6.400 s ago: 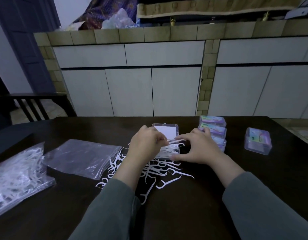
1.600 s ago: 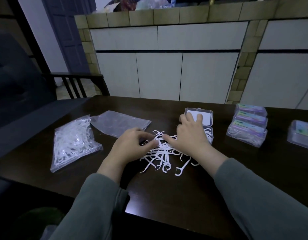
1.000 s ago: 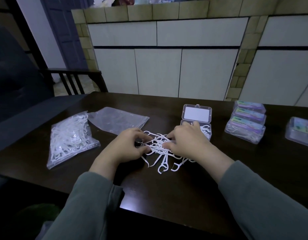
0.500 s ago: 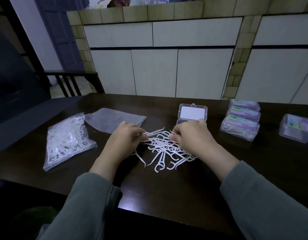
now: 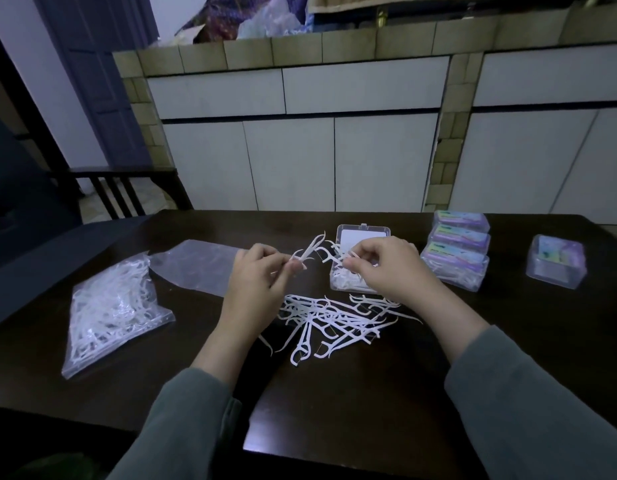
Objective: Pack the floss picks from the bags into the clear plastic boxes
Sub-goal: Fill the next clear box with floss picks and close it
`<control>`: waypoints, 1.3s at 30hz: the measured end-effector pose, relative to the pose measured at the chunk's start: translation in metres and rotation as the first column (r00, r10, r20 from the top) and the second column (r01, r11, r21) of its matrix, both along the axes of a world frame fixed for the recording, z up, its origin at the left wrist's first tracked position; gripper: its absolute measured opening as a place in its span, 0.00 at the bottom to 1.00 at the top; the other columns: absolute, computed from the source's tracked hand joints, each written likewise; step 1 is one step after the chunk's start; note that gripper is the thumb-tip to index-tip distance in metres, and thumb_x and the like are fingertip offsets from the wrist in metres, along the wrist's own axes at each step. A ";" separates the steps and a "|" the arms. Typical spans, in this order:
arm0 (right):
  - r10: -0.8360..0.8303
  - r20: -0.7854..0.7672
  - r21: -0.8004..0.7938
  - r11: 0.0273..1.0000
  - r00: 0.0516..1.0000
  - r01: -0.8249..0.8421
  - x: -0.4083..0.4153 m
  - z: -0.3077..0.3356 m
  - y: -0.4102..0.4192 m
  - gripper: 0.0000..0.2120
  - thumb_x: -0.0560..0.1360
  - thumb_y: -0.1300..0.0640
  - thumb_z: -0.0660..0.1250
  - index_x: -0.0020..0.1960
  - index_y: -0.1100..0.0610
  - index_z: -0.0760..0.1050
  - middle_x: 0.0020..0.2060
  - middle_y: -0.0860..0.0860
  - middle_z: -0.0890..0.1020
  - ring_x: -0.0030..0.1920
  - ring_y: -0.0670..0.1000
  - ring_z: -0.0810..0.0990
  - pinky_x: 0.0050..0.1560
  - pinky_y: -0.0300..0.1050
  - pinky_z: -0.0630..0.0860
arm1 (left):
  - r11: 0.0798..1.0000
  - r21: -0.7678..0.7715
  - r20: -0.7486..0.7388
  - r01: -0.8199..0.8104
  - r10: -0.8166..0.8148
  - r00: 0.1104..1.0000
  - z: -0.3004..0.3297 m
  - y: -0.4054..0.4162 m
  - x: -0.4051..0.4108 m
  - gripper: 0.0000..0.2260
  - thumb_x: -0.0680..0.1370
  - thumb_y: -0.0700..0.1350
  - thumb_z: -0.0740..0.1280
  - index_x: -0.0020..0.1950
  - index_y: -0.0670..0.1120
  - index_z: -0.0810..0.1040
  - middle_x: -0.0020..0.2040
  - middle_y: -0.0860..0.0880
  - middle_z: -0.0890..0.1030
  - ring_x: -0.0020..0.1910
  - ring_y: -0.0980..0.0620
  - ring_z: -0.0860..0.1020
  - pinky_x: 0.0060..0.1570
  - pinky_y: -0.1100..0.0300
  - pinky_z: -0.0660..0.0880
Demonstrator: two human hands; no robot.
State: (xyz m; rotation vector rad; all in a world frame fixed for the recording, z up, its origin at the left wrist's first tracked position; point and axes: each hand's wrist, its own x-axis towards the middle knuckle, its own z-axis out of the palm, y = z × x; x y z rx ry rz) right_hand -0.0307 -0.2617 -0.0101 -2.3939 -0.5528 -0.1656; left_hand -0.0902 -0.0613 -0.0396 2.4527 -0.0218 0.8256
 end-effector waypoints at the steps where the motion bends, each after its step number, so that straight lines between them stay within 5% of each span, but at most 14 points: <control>1: 0.001 -0.007 0.026 1.000 1.000 -0.001 0.000 0.002 -0.003 0.10 0.76 0.45 0.67 0.37 0.42 0.73 0.37 0.42 0.79 0.50 0.52 0.76 0.58 0.50 0.68 | 1.000 -0.027 0.009 0.007 -0.007 1.000 0.003 -0.004 0.003 0.11 0.79 0.54 0.63 0.50 0.53 0.84 0.45 0.54 0.74 0.50 0.55 0.67 0.44 0.69 0.63; 7: -0.041 0.024 0.225 0.974 0.999 0.034 0.013 -0.003 -0.016 0.09 0.76 0.47 0.68 0.38 0.47 0.80 0.35 0.44 0.82 0.43 0.50 0.77 0.55 0.59 0.73 | 0.984 -0.177 0.092 0.030 -0.014 0.996 0.021 -0.029 0.036 0.10 0.79 0.50 0.65 0.48 0.49 0.85 0.40 0.57 0.75 0.49 0.51 0.71 0.40 0.65 0.62; 11: 0.001 -0.005 0.377 0.926 1.000 0.001 0.017 -0.008 -0.018 0.07 0.75 0.51 0.71 0.38 0.47 0.81 0.32 0.45 0.81 0.36 0.49 0.76 0.42 0.46 0.73 | 0.971 -0.229 0.126 0.071 -0.043 0.991 0.026 -0.046 0.059 0.10 0.79 0.50 0.65 0.49 0.49 0.85 0.39 0.59 0.75 0.49 0.50 0.72 0.41 0.62 0.62; 16: 0.109 -0.115 0.719 0.695 0.987 0.007 0.023 -0.009 -0.013 0.03 0.75 0.55 0.70 0.44 0.50 0.82 0.37 0.45 0.85 0.41 0.42 0.82 0.43 0.34 0.76 | 0.938 -0.324 0.138 0.125 -0.084 0.987 0.022 -0.055 0.075 0.09 0.79 0.50 0.65 0.49 0.50 0.85 0.40 0.60 0.76 0.49 0.48 0.75 0.45 0.56 0.70; 26: 0.061 0.021 0.734 0.676 0.998 -0.057 0.042 -0.022 0.002 0.04 0.76 0.53 0.68 0.44 0.46 0.81 0.41 0.52 0.84 0.48 0.59 0.79 0.48 0.42 0.77 | 0.914 -0.389 0.147 0.115 -0.062 0.987 0.007 -0.039 0.085 0.09 0.78 0.50 0.66 0.50 0.48 0.85 0.43 0.55 0.79 0.47 0.50 0.76 0.44 0.54 0.74; 29: 0.044 0.022 0.628 0.777 0.999 -0.048 0.047 -0.029 0.001 0.04 0.75 0.51 0.69 0.46 0.48 0.82 0.42 0.50 0.84 0.46 0.57 0.78 0.47 0.47 0.75 | 0.923 -0.366 0.146 0.116 -0.066 0.987 0.006 -0.040 0.085 0.09 0.78 0.50 0.67 0.49 0.48 0.85 0.42 0.56 0.78 0.47 0.49 0.76 0.44 0.54 0.74; 32: -0.042 0.176 0.214 0.977 0.983 0.004 0.052 -0.032 -0.006 0.09 0.75 0.45 0.68 0.49 0.48 0.83 0.44 0.40 0.81 0.47 0.45 0.69 0.53 0.48 0.64 | 0.930 -0.348 0.134 0.119 -0.077 0.988 0.005 -0.042 0.083 0.08 0.78 0.50 0.67 0.49 0.50 0.84 0.41 0.59 0.77 0.47 0.49 0.75 0.43 0.55 0.73; 34: -0.038 0.295 -0.021 0.999 0.955 0.046 0.051 -0.025 -0.011 0.11 0.75 0.41 0.66 0.49 0.46 0.83 0.44 0.41 0.81 0.48 0.44 0.67 0.51 0.46 0.57 | 0.932 -0.347 0.132 0.109 -0.067 0.989 0.005 -0.041 0.083 0.06 0.78 0.50 0.67 0.48 0.53 0.84 0.41 0.59 0.77 0.47 0.48 0.75 0.43 0.53 0.73; 39: -0.014 0.197 -0.272 0.960 0.980 0.069 0.050 -0.021 -0.021 0.16 0.72 0.35 0.66 0.52 0.43 0.82 0.48 0.41 0.80 0.52 0.48 0.65 0.50 0.47 0.57 | 0.933 -0.345 0.115 0.104 -0.068 0.991 0.004 -0.041 0.082 0.08 0.78 0.51 0.66 0.50 0.52 0.84 0.42 0.59 0.77 0.48 0.48 0.75 0.46 0.48 0.76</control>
